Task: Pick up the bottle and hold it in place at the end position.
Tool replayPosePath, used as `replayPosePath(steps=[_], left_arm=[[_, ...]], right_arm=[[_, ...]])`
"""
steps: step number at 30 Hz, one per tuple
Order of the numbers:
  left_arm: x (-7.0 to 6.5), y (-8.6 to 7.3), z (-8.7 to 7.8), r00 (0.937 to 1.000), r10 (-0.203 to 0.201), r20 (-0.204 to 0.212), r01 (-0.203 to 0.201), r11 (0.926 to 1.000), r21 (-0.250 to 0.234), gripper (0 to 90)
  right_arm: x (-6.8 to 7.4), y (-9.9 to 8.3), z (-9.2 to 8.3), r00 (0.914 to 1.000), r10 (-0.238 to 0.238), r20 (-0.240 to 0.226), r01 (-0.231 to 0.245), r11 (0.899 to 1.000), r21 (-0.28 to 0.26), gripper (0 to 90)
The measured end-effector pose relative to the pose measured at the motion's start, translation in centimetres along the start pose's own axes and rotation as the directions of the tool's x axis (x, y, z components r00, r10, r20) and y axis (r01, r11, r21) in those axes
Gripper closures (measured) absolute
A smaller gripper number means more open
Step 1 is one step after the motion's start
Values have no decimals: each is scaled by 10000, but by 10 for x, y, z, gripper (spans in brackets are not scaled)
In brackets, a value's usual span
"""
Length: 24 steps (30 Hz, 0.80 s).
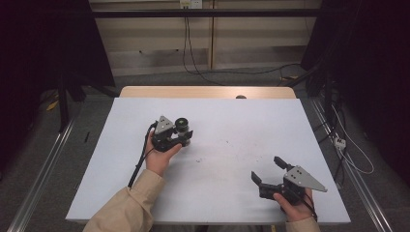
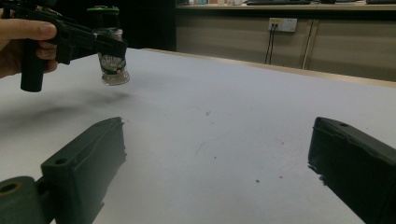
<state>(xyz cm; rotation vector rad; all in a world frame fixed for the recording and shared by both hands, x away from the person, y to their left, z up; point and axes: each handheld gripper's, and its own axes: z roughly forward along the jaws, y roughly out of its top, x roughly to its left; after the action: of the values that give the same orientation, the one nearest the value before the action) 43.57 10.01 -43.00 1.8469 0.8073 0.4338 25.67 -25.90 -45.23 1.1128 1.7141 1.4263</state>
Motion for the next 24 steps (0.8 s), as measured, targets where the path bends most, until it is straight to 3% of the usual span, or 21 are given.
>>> replayPosePath(steps=[24], left_arm=[[-21,7,26,9992,246,302,-248,9997,53,532]], right_arm=[[0,1,0,10000,82,-6,-82,10000,-12,35]])
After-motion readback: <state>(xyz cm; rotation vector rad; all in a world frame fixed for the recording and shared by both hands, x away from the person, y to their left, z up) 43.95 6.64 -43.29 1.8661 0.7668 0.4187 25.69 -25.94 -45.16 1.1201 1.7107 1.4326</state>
